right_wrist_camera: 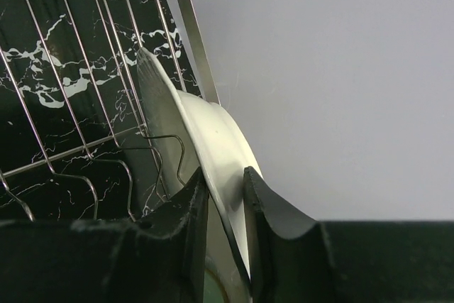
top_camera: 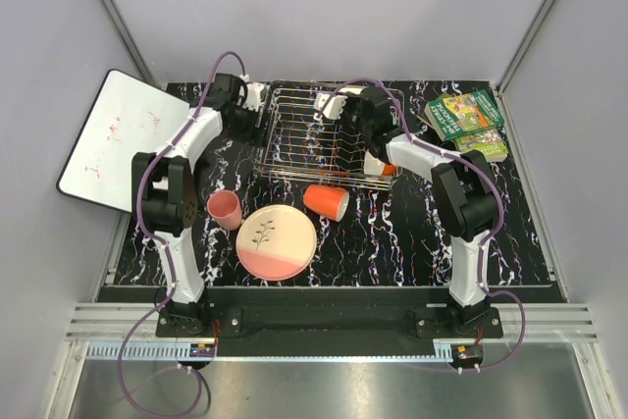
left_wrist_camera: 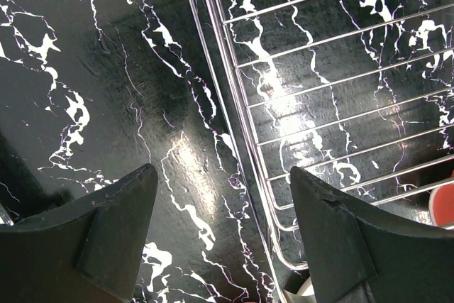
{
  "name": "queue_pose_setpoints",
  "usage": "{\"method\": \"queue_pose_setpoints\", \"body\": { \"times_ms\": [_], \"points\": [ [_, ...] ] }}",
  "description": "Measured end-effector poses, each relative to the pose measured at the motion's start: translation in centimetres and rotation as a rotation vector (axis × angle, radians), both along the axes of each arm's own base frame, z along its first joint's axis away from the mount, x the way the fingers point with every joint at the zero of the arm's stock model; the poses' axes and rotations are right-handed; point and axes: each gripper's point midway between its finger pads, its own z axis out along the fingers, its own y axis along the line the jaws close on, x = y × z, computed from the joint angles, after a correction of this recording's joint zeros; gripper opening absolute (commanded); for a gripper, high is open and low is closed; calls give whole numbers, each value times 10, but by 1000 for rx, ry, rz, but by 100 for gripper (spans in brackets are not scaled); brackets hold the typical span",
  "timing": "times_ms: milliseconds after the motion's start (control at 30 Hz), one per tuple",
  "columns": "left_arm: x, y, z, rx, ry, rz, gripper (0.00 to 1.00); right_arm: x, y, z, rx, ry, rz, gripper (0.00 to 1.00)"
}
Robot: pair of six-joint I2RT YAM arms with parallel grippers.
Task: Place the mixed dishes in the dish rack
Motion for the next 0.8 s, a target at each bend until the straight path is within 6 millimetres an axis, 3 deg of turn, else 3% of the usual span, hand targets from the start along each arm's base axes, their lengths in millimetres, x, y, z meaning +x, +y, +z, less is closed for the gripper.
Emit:
{"method": "queue_pose_setpoints", "body": {
  "times_ms": [267,500,800],
  "points": [
    [-10,3,-15,13,38,-1,78,3,-3,4,30,11,-28,32],
    [-29,8,-41,42,100,-7,78,26,-11,34,105,10,-108,42],
    [-24,9,-42,46,71,-11,78,42,-13,41,154,11,-146,46]
  ]
}}
